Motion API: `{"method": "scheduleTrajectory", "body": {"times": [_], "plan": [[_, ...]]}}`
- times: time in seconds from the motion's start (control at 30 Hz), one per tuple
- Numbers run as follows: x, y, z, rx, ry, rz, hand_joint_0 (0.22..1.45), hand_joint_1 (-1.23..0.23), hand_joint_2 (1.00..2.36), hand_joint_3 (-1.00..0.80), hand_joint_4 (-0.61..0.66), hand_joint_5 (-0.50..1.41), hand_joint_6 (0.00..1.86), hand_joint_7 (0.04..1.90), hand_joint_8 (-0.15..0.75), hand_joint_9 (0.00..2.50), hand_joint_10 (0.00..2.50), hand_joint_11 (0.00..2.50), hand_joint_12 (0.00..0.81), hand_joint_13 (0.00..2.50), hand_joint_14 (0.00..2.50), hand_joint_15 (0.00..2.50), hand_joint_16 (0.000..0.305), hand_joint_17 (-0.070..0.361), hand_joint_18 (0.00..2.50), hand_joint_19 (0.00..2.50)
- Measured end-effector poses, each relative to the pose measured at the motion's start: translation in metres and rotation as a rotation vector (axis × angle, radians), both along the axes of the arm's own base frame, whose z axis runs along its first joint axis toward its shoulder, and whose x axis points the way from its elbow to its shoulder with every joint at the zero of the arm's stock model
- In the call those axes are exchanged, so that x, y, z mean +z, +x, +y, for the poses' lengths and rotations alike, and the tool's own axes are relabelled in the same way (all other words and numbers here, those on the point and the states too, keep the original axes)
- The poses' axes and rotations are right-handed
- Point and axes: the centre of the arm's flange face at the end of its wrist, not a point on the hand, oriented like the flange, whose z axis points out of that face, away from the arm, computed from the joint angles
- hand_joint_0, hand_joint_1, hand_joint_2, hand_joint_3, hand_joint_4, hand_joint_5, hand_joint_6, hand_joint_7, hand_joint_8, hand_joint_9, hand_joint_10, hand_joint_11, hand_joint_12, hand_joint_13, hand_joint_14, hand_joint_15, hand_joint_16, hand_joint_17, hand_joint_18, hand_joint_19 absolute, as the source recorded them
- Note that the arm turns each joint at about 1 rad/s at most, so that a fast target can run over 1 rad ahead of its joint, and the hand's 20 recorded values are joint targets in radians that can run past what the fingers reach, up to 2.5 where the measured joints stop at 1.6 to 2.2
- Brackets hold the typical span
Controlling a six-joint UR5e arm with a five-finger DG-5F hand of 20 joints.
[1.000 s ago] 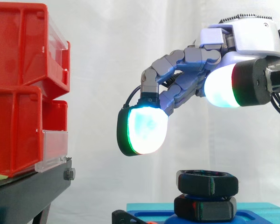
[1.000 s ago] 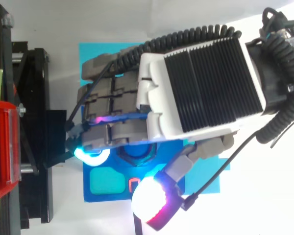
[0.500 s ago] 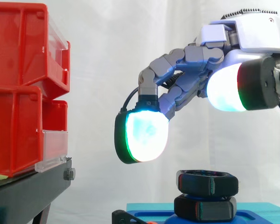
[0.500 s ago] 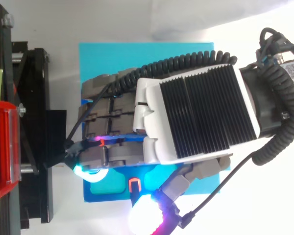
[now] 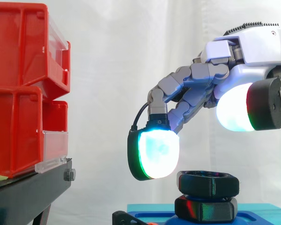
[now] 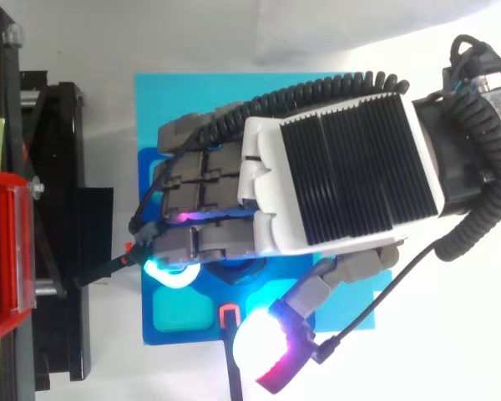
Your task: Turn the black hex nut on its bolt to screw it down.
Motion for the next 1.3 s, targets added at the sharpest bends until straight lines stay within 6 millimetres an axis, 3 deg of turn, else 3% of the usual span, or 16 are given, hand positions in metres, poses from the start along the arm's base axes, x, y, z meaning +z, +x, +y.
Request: {"method": "scheduleTrajectory", "body": {"times": [0.4, 0.9, 1.3], "plan": [[-0.003, -0.005, -0.018, 0.008, -0.008, 0.007, 0.45, -0.36, 1.00, -0.50, 0.30, -0.18, 0.65, 0.83, 0.349, 0.68, 0.01, 0.52, 0.372, 0.68, 0.01, 0.23, 0.045, 0.101, 0.53, 0.21], [-0.006, 0.007, -0.011, 0.016, -0.001, -0.059, 0.45, -0.36, 1.00, -0.50, 0.30, -0.18, 0.63, 0.87, 0.351, 0.68, 0.01, 0.52, 0.373, 0.69, 0.01, 0.23, 0.045, 0.101, 0.53, 0.22], [-0.011, 0.006, -0.001, 0.023, -0.009, -0.032, 0.45, -0.36, 1.00, -0.50, 0.29, -0.19, 0.71, 0.74, 0.350, 0.68, 0.01, 0.51, 0.373, 0.69, 0.01, 0.23, 0.045, 0.101, 0.53, 0.21]]}}
